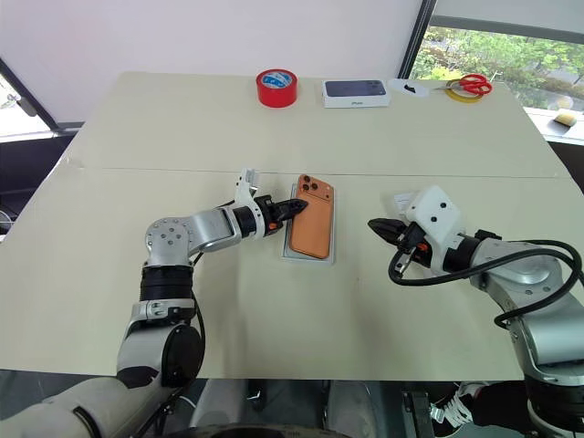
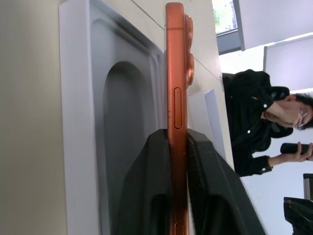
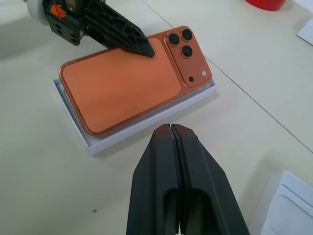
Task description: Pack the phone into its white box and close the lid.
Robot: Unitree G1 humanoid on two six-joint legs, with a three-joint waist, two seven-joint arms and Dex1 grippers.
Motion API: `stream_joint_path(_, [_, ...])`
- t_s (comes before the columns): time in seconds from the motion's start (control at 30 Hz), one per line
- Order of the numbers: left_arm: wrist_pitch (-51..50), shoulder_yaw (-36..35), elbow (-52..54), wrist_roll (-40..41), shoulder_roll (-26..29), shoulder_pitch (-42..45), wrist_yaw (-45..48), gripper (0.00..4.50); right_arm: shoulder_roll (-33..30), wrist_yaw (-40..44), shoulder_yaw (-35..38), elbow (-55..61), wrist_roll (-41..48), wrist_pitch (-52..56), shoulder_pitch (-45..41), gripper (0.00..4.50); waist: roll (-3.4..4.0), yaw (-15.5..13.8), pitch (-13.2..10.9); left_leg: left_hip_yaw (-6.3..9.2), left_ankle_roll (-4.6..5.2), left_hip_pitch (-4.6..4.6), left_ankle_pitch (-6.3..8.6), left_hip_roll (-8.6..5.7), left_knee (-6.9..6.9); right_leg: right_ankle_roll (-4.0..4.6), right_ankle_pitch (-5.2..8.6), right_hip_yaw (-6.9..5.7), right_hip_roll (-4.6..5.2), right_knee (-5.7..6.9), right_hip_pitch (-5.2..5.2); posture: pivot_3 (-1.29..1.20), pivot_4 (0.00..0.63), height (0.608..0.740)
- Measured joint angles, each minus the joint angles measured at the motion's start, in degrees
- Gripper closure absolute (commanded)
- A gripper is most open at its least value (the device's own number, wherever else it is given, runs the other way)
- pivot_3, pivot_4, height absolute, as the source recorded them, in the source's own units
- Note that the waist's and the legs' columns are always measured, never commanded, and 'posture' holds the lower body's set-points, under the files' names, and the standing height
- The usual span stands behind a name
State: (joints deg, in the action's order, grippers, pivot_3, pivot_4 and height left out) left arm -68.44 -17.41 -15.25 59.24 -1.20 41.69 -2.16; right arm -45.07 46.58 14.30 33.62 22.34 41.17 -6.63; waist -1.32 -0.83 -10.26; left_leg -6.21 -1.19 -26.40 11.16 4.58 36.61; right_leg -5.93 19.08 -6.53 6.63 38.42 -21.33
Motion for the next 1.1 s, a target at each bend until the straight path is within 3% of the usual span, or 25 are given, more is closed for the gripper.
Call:
stream_joint_path(0.17, [-1.4, -0.2, 2.2, 0.3, 0.2, -0.4, 1.0, 0.12, -0.3, -0.2, -0.8, -0.3, 0.0, -0.5, -0.2, 4.50, 0.00, 0.0, 0.0, 0.02, -0.07, 0.03, -0.04, 0.00, 0.01, 0.00, 0.00, 0.00, 0.00, 0.00, 0.04, 0.00, 0.150, 0.730])
stream_joint_path(0.3, [-3.6, -0.1, 4.2, 0.5, 3.1, -0.5, 1.7, 0.05, -0.5, -0.3, -2.1, -1.0, -0.2, -0.9, -0.7, 4.50, 0.01, 0.2, 0.0, 0.02, -0.10, 0.08, -0.06, 0.04, 0.05, 0.02, -0.02, 0.00, -0.04, 0.03, 0.07, 0.00, 0.150, 0.730])
stream_joint_path(0.53, [-4.4, 4.0, 11.1, -2.5, 13.3, -0.5, 8.4, 0.05, -0.5, -2.7, -7.3, -3.3, -2.6, -1.3, -3.2, 4.50, 0.02, -0.1, 0.0, 0.02, -0.16, 0.05, -0.09, 0.07, 0.09, 0.04, -0.02, -0.01, -0.08, 0.03, 0.07, 0.00, 0.150, 0.730])
stream_joint_path(0.6, [-3.2, 5.0, 11.9, -3.9, 15.4, -0.6, 10.4, 0.55, -0.5, -4.0, -9.4, -4.8, -4.4, -1.4, -3.6, 4.50, 0.02, 0.0, 0.0, 0.01, -0.16, 0.03, -0.09, 0.07, 0.15, 0.04, -0.02, -0.01, -0.07, 0.04, 0.07, 0.00, 0.150, 0.730])
stream_joint_path(0.67, [0.4, 7.5, 13.4, -7.6, 18.6, -1.1, 13.3, 1.37, -0.4, -5.9, -12.1, -6.9, -6.4, -0.3, -5.4, 4.50, 0.02, 0.1, 0.0, -0.02, -0.16, 0.02, -0.09, 0.08, 0.17, 0.05, -0.03, -0.01, -0.07, 0.04, 0.05, 0.00, 0.150, 0.730])
stream_joint_path(0.77, [7.5, 16.2, 16.6, -16.4, 25.2, -3.2, 18.9, 3.01, 0.7, -9.0, -15.2, -9.3, -8.9, 2.4, -8.2, 4.50, 0.09, 0.2, 0.0, -0.13, -0.18, 0.04, -0.10, 0.11, 0.07, 0.06, -0.03, 0.01, -0.09, 0.03, 0.00, 0.00, 0.150, 0.730])
stream_joint_path(0.87, [11.7, 23.0, 16.5, -22.6, 26.4, -6.0, 23.0, 4.44, 3.4, -12.3, -18.7, -12.0, -11.4, 5.3, -11.2, 4.50, 0.10, 0.0, 0.0, -0.16, -0.19, -0.01, -0.11, 0.11, 0.08, 0.06, -0.03, -0.01, -0.09, 0.03, -0.04, 0.00, 0.150, 0.730])
stream_joint_path(1.1, [16.4, 30.5, 13.7, -31.5, 22.2, -5.8, 26.0, 4.44, 10.0, -17.7, -26.3, -16.8, -16.6, 8.7, -17.0, 4.50, 0.10, 0.1, 0.0, -0.17, -0.17, -0.08, -0.10, 0.12, 0.20, 0.06, -0.04, -0.01, -0.09, 0.06, -0.05, 0.00, 0.150, 0.730])
